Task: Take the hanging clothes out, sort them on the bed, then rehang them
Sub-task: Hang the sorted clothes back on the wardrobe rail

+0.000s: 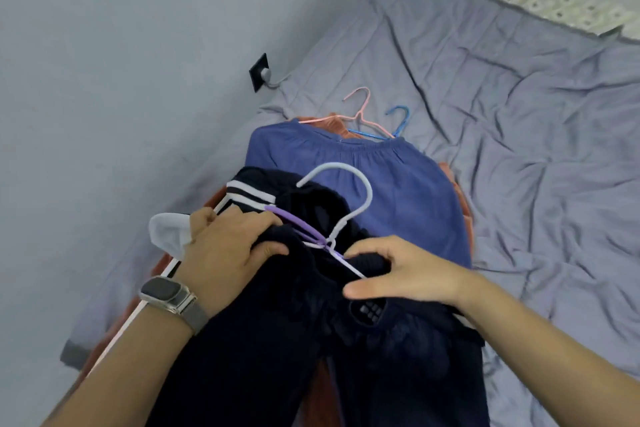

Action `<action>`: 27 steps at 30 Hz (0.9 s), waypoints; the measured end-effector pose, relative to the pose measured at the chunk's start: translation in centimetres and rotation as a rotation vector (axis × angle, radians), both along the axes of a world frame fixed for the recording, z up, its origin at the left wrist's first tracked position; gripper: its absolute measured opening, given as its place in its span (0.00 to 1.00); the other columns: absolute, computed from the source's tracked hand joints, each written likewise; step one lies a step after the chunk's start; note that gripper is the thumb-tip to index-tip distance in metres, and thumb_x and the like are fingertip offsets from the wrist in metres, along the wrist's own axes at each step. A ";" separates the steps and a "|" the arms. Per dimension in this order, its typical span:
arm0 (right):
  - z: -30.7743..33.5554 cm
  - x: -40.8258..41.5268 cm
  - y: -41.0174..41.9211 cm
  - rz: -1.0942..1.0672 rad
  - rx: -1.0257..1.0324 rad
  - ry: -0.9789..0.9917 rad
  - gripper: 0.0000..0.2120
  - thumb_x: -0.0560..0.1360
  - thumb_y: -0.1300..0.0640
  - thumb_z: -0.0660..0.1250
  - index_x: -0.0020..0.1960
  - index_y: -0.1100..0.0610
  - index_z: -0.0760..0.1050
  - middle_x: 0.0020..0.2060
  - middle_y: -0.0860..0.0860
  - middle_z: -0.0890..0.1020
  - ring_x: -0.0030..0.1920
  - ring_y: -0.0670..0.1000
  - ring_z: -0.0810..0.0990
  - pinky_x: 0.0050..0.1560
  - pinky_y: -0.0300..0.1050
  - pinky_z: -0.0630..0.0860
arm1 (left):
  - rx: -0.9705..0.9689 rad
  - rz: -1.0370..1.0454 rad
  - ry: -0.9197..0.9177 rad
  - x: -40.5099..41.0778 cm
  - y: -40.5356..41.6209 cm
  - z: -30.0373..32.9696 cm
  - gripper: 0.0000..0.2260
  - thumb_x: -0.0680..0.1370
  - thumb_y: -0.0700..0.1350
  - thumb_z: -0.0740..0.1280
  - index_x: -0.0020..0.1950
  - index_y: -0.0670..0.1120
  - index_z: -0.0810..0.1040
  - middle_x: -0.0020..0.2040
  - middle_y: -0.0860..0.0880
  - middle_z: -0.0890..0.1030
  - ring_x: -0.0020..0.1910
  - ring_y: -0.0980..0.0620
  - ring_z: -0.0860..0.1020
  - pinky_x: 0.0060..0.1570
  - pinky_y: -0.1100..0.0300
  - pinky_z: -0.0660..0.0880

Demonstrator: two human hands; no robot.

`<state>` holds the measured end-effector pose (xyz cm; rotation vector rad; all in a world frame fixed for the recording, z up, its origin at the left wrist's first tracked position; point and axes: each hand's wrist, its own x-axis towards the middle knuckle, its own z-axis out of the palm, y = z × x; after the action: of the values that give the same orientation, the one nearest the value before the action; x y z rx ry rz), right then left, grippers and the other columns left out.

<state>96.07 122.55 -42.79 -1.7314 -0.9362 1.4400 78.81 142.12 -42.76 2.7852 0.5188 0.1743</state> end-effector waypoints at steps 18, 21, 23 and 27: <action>26.7 -38.1 -1.5 -0.175 0.154 0.386 0.09 0.77 0.62 0.61 0.37 0.58 0.73 0.29 0.51 0.74 0.31 0.46 0.73 0.32 0.37 0.70 | -1.002 0.932 -0.734 -35.8 -17.3 24.7 0.07 0.77 0.45 0.63 0.51 0.47 0.79 0.42 0.46 0.83 0.41 0.50 0.81 0.45 0.53 0.79; 30.2 -46.2 -0.8 -0.025 0.171 0.385 0.12 0.73 0.59 0.65 0.31 0.51 0.73 0.29 0.51 0.74 0.32 0.48 0.73 0.35 0.40 0.70 | -1.042 1.090 -0.863 -42.8 -20.1 29.2 0.08 0.78 0.42 0.61 0.54 0.43 0.77 0.48 0.43 0.83 0.44 0.49 0.81 0.45 0.54 0.78; 32.3 -51.1 -1.0 0.075 0.185 0.364 0.09 0.70 0.56 0.66 0.31 0.50 0.72 0.32 0.52 0.73 0.36 0.51 0.72 0.40 0.46 0.68 | -1.034 1.203 -0.962 -47.2 -22.2 31.8 0.07 0.79 0.42 0.61 0.54 0.42 0.76 0.49 0.45 0.83 0.44 0.51 0.81 0.43 0.56 0.78; 34.4 -58.9 -4.1 0.333 0.157 0.338 0.09 0.71 0.55 0.67 0.33 0.49 0.72 0.32 0.50 0.72 0.37 0.50 0.70 0.42 0.46 0.67 | -1.042 1.402 -1.114 -53.8 -28.2 35.1 0.08 0.80 0.43 0.60 0.54 0.43 0.75 0.50 0.44 0.82 0.45 0.48 0.80 0.45 0.53 0.78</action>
<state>37.15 118.43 -8.41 -1.2069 -1.1490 1.7512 24.98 113.88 -7.67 0.7018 1.4546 1.1607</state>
